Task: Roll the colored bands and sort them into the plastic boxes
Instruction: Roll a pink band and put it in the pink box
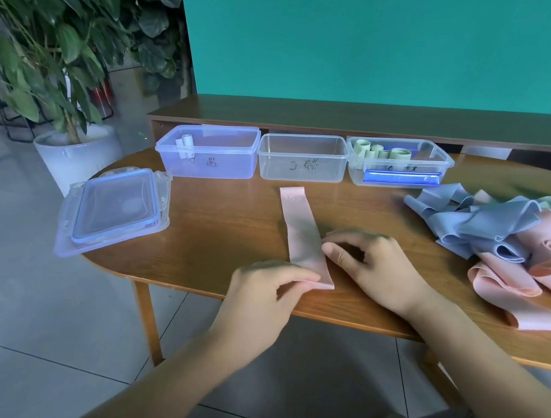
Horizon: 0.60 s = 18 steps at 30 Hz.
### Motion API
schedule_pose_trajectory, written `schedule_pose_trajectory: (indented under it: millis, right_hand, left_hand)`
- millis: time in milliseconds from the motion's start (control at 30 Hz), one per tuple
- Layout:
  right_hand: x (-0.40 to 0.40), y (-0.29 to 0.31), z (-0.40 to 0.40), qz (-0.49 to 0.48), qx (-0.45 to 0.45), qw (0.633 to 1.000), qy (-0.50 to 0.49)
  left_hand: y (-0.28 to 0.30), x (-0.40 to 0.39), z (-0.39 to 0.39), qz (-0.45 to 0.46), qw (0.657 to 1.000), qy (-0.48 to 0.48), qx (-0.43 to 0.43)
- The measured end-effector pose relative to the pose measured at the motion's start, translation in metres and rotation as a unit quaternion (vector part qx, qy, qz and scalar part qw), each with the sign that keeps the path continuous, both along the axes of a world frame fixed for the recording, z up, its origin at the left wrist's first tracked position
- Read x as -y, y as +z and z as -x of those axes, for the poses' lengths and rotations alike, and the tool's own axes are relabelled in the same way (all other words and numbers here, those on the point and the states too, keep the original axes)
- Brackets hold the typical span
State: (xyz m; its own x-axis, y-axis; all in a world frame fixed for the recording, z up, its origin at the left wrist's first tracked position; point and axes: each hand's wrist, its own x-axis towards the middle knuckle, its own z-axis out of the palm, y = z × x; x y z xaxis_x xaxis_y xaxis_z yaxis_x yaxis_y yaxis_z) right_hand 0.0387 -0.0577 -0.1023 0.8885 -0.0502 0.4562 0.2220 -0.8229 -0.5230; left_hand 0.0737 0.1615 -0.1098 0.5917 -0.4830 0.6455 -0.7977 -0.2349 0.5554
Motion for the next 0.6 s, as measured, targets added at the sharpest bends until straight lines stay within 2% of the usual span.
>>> schedule_pose_trajectory:
  millis: [100, 167, 333, 500, 600]
  right_hand:
    - [-0.002, 0.005, 0.007, -0.085, 0.003, 0.996, -0.015]
    - [-0.005, 0.007, 0.012, -0.149, 0.009, 0.989, -0.021]
    - [-0.026, 0.013, 0.016, -0.236, 0.016, 0.971, 0.036]
    - [-0.042, 0.018, 0.001, -0.197, 0.058, 0.978, 0.041]
    - [-0.047, 0.023, -0.009, -0.194, 0.064, 0.978, 0.042]
  left_hand:
    - [0.018, -0.003, -0.001, 0.052, 0.986, 0.021, -0.156]
    - [0.027, -0.007, -0.01, 0.097, 0.971, 0.012, -0.219]
    - [0.04, -0.014, -0.033, 0.181, 0.939, -0.002, -0.293]
    - [0.044, -0.014, -0.042, 0.218, 0.92, -0.021, -0.325]
    - [0.045, -0.013, -0.044, 0.203, 0.923, -0.025, -0.326]
